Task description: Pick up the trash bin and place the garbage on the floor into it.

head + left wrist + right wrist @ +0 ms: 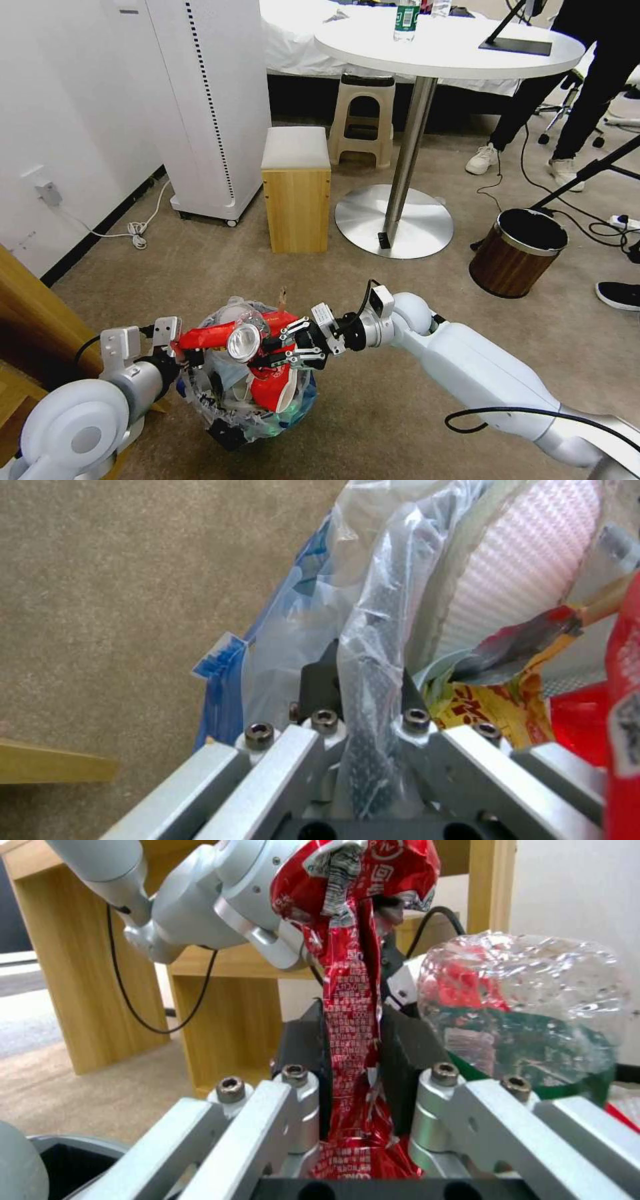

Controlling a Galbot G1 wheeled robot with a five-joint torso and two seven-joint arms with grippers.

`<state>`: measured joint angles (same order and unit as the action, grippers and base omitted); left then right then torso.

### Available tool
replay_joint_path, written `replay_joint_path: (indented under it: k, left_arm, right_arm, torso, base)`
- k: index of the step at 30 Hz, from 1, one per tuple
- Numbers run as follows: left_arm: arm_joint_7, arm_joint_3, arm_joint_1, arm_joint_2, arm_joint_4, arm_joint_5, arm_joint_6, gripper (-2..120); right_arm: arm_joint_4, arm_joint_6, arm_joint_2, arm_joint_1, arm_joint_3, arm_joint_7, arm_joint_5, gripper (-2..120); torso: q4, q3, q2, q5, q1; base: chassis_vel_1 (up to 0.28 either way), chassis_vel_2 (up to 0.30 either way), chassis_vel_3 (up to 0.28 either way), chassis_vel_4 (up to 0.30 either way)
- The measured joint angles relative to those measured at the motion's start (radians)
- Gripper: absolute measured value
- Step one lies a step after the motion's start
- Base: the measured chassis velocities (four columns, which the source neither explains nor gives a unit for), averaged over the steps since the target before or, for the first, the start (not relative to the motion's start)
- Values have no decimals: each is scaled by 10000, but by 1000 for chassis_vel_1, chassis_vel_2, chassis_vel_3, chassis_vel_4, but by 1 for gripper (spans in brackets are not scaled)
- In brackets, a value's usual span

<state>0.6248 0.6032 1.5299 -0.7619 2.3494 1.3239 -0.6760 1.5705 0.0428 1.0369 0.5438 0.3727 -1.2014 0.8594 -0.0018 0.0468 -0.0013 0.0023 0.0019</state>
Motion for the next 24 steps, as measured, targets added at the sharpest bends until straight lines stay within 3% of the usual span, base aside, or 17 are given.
replay_joint_path:
  k: [13,18,20,24]
  left_arm:
    - [31,35,122,-92,158,-63,-13,1]
    - [33,42,176,-120,224,-78,-19,1]
    - [34,46,179,-120,228,-77,-18,1]
    - [34,55,180,-104,229,-78,-22,1]
  right_arm:
    - [-79,100,50,107,-6,66,-84,14]
    - [-209,153,22,125,-51,92,-199,37]
    - [-231,162,17,129,-64,91,-205,38]
    - [-267,178,-23,129,-76,64,-212,53]
  torso:
    - [1,0,0,0,0]
    - [1,0,0,0,0]
    - [1,0,0,0,0]
    - [1,0,0,0,0]
  base:
    - [0,0,0,0]
    - [0,0,0,0]
    - [0,0,0,0]
    - [0,0,0,0]
